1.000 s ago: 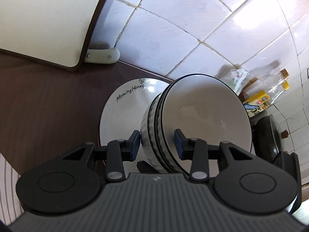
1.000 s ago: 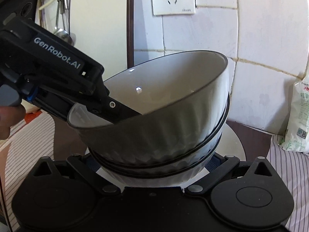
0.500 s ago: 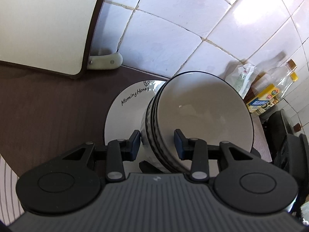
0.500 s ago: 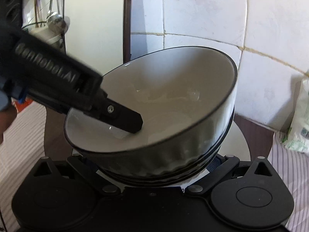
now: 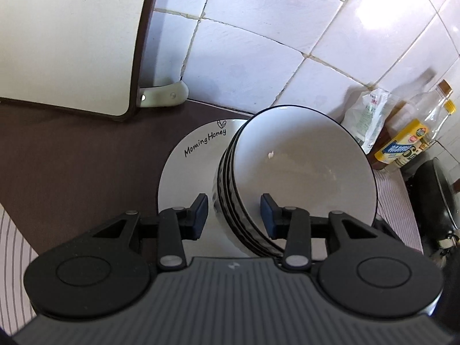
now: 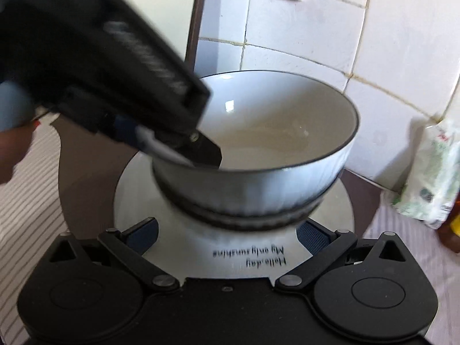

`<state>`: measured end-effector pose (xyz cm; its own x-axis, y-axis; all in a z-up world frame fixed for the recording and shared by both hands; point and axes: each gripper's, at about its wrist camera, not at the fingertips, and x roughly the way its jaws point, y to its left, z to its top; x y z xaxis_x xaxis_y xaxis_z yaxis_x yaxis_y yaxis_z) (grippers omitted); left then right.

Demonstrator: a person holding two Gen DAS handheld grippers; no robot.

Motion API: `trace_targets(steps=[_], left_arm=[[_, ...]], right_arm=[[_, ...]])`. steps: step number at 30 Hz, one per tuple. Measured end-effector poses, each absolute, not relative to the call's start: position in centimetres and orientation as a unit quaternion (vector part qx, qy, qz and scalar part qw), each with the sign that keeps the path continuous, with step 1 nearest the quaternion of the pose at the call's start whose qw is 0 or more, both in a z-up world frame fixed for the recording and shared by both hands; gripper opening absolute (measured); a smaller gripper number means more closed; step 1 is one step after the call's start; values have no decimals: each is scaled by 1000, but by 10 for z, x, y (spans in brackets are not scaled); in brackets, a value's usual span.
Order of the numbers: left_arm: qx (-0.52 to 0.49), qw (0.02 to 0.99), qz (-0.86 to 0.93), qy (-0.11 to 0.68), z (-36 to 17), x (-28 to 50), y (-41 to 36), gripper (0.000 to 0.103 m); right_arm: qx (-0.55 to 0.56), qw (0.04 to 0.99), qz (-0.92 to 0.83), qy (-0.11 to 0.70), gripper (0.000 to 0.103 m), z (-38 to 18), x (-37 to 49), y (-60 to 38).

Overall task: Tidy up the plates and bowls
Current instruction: 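Lower the bowls onto the white plate and open the left gripper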

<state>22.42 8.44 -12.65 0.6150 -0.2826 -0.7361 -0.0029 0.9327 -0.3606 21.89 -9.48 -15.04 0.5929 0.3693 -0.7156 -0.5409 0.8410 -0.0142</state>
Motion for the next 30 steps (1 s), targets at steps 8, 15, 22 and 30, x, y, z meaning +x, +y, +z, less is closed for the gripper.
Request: trace_targets(steps=[8,15,22,30], left_arm=[[-146,895,-45,418,-91,198,94,48],[-118,910,-18,397,-36,150,105,53],[-76,919,-13,386,3,104,92,58],[-54,919,-11,391,28,59,71,62]], right_arm=[[-105,911,200,346,103,-116,175,-119],[-42,917,155,365,103,-90,153,-152],[-16,917,126,379,103,-54,133,-170],[-1,918,110,380,103,-24,105,-191]])
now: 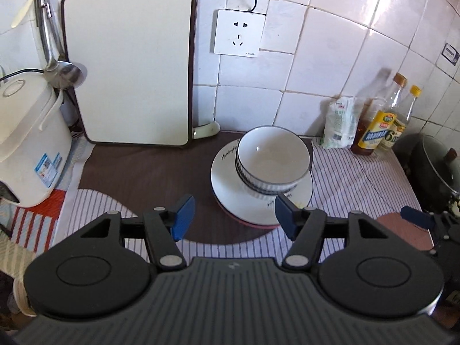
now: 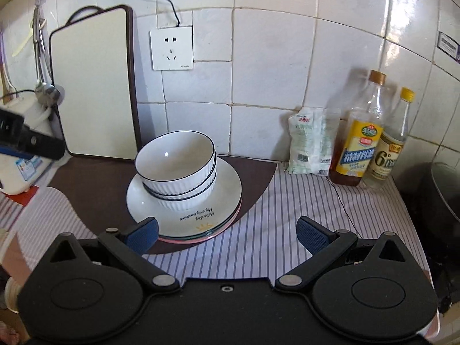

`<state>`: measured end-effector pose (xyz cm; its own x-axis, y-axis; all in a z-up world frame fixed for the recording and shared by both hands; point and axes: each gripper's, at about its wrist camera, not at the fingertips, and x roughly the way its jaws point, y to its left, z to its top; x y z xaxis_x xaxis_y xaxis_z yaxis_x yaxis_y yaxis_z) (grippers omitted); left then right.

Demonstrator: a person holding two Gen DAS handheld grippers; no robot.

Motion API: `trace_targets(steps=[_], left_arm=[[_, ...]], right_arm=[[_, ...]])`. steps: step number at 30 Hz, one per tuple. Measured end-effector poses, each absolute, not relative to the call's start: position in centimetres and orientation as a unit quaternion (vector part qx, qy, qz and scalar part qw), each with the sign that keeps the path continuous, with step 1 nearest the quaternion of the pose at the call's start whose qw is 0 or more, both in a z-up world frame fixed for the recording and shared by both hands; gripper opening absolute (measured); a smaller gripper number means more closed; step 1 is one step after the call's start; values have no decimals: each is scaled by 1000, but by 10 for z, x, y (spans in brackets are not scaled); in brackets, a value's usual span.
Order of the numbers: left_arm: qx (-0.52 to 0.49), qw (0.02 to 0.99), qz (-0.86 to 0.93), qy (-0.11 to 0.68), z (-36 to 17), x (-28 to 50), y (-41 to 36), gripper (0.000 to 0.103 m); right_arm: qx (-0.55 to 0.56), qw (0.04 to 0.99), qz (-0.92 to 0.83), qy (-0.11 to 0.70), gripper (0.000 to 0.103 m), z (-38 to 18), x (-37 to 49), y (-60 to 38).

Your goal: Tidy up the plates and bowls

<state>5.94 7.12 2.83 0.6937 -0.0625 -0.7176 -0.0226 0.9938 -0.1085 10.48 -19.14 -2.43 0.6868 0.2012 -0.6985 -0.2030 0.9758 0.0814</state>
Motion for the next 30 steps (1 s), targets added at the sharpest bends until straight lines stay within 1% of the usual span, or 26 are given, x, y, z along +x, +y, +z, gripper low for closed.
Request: trace_targets(steps=[3,7,9,10,17,21,30], left_arm=[[-65,915,-14,398,34,47,69,67],[-73,913,-6,401,39,30,67,75],[-70,913,-2,403,39,22,64,79],[-68,913,-1,403,39,19,63,83],[-46,910,3,413,43,-5,50,83],[-42,909,11,414,45,-14,51,84],[-25,909,23,415,46,-37,51,83]], right_arm=[[18,915,111,389,103,-14,95,-205],[14,916,102,387,103,-1,78,-216],[17,914,100,392,103,4,70,-221],[20,913,99,395,103,6,66,-223],[24,913,60,402,103,18,43,-234],[6,917,42,396,103,24,27,-234],[18,923,58,381,103,45,2,-231]])
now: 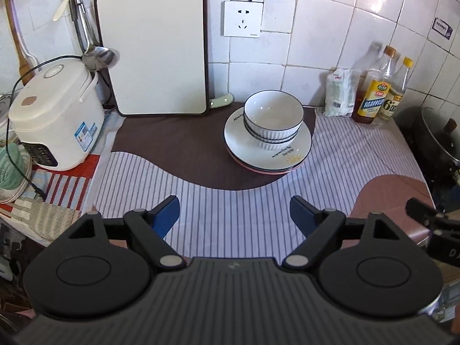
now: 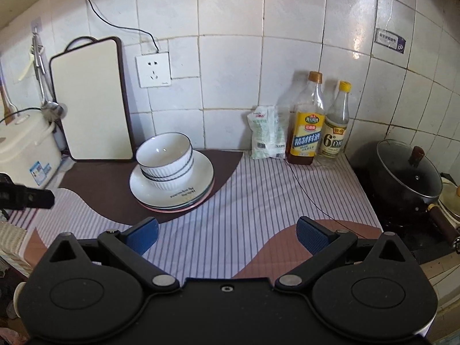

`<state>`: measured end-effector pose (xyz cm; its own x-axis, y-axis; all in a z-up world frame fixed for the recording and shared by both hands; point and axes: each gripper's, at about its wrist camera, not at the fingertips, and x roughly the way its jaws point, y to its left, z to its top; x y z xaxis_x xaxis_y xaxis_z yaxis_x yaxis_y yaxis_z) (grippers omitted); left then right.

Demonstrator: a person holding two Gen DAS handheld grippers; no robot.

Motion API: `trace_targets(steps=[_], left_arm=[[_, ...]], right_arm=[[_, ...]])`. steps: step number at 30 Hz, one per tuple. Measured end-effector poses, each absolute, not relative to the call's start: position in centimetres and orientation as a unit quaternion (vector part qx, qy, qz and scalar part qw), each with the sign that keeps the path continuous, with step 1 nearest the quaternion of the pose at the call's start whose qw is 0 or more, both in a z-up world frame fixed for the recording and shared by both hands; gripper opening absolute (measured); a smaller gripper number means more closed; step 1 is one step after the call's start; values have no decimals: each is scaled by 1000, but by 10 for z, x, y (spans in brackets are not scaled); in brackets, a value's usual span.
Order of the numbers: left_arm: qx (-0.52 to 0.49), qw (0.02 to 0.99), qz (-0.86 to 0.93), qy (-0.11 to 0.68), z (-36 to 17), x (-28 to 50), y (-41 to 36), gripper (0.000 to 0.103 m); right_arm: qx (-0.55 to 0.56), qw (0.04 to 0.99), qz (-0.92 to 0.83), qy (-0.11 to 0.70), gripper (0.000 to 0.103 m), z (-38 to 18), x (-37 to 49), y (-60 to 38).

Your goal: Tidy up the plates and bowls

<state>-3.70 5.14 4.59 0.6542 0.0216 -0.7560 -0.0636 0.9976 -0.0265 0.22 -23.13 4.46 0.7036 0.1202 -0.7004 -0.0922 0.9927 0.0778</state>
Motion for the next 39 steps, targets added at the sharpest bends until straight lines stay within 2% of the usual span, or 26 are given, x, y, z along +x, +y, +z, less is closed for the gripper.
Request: trace_targets(steps=[13,28,30,32,39], left_arm=[[-31,908,36,416,38,-51,60,83],[-6,924,48,379,34,-68,52,84],[-1,927,49,373,33,-70,50,86],[4,930,54,363,32,-71,48,93],[11,937,50,344,32,-78,44,94]], right_arm=[[46,937,35,344,103,43,-19,-237],[35,944,14,328,103,39,-27,-237],[30,946,14,322,103,39,-29,-236],[29,947,15,319,103,40,-29,-237],[29,947,13,320,103,37,-29,-236]])
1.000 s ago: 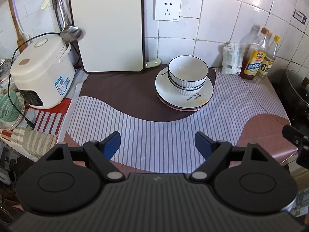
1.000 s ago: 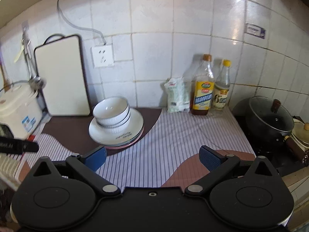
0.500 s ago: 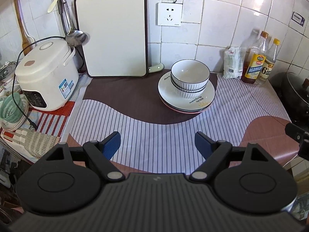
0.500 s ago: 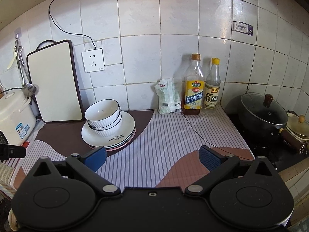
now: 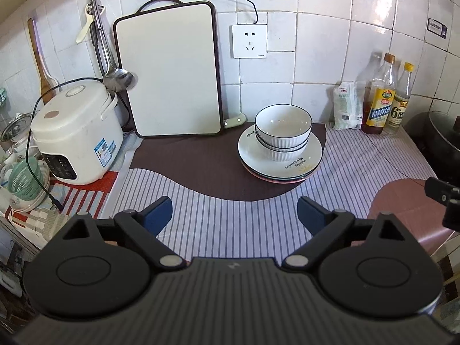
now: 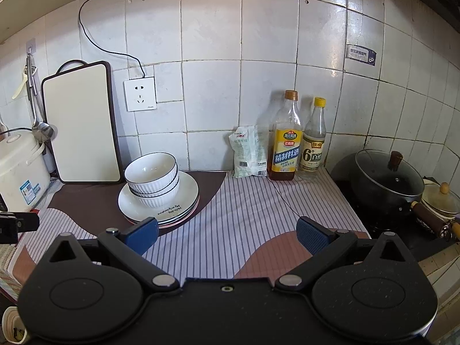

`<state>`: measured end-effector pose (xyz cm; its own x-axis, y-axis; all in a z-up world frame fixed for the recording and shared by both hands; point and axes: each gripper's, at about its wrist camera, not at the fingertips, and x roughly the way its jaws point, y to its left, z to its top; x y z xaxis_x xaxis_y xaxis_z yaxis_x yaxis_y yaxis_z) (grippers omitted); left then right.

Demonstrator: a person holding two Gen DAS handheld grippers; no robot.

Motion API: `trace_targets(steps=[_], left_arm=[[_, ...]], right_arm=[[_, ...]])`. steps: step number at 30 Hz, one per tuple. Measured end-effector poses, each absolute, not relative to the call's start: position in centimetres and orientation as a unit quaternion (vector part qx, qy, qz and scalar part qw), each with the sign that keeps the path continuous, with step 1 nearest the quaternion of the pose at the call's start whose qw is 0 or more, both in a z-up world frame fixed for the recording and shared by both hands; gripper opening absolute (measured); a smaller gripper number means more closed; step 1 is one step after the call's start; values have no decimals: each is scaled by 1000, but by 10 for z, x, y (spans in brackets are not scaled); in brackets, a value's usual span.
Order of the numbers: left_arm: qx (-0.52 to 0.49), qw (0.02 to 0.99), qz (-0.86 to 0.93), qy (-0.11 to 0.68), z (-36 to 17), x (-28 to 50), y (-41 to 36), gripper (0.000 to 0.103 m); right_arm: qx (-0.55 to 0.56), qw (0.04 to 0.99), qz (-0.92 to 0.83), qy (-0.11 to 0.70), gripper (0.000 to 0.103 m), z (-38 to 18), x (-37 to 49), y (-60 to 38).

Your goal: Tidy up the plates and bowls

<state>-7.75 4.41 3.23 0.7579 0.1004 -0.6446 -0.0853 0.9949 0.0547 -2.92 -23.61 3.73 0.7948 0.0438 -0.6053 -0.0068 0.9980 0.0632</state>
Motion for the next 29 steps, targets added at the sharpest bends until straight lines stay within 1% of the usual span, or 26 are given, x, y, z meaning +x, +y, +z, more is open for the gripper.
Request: trace_targets(steps=[8,14,18,29], left_arm=[[-1,936,46,350,20,-76,41,94],[12,937,39,346,15,-76,35,94],[-2,938,30,344,15,-76,36,94],[-1,939,26,342,19,-73,39,94]], right_arm=[[28,947,6,320,103,31,-31,-237],[31,945,4,326,103,27,-28,-240],[29,944,3,328,103,25,-27,-239],[27,942,3,333,103,22,-23,-241]])
